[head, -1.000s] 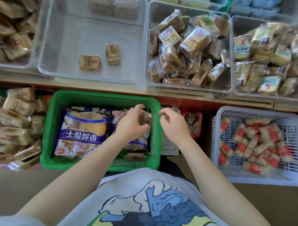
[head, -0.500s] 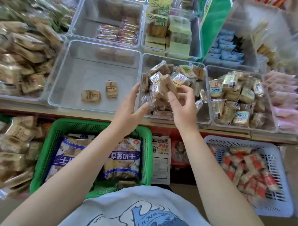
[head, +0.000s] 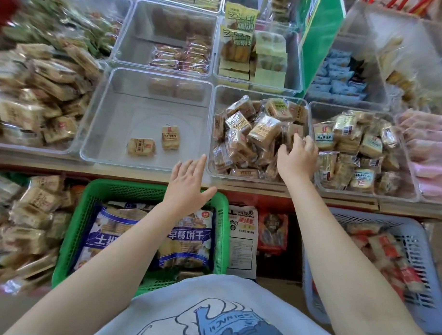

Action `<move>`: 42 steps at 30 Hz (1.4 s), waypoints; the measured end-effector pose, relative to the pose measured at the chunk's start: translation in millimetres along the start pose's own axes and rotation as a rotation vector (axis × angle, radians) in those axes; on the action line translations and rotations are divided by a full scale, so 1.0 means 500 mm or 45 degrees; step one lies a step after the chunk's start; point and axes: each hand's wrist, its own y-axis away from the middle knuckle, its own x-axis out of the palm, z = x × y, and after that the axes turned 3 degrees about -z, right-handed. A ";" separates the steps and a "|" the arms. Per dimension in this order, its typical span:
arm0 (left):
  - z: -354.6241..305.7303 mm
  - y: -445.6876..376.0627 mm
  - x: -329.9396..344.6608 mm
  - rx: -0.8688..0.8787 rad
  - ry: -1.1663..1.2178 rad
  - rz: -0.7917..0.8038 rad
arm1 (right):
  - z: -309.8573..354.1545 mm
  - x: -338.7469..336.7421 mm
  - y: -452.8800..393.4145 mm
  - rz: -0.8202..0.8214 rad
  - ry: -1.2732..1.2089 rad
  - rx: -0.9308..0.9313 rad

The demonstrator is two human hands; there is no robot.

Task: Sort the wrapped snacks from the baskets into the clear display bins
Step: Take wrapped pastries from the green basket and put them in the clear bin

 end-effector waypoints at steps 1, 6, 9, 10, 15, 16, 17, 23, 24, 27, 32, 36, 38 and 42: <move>0.000 0.001 0.000 0.005 -0.006 0.002 | 0.005 -0.005 0.016 -0.062 -0.035 -0.055; 0.007 0.002 -0.003 0.059 0.045 -0.012 | 0.057 0.005 0.163 -0.191 -0.486 -0.581; 0.027 0.037 0.006 0.175 0.153 -0.284 | 0.071 0.045 0.248 0.239 -0.523 -0.631; 0.040 0.057 0.018 0.192 0.186 -0.415 | 0.069 0.067 0.269 0.397 -0.479 -0.614; 0.141 0.168 0.130 0.065 0.175 -0.257 | 0.043 0.173 0.356 0.998 -0.179 -0.434; 0.162 0.188 0.156 0.042 0.110 -0.128 | 0.037 0.194 0.375 1.068 -0.121 -0.411; 0.181 0.208 0.178 0.011 0.036 -0.006 | 0.031 0.215 0.395 1.129 -0.069 -0.401; 0.233 0.303 0.273 -0.077 -0.265 0.252 | -0.015 0.307 0.509 1.249 0.549 -0.681; 0.235 0.313 0.283 -0.065 -0.284 0.246 | -0.026 0.316 0.524 1.212 0.725 -0.776; 0.239 0.326 0.299 -0.062 -0.294 0.200 | -0.053 0.341 0.555 1.086 0.962 -0.927; 0.223 0.343 0.287 -0.126 -0.294 0.220 | -0.058 0.339 0.551 1.072 0.744 -0.875; 0.183 0.352 0.239 -0.221 0.017 0.333 | -0.047 0.266 0.541 1.134 -0.011 -0.407; 0.152 0.356 0.192 -0.257 0.358 0.382 | -0.044 0.204 0.532 1.108 -0.319 -0.220; 0.085 0.359 0.082 -0.314 1.074 0.331 | -0.041 0.070 0.503 1.026 -0.938 0.138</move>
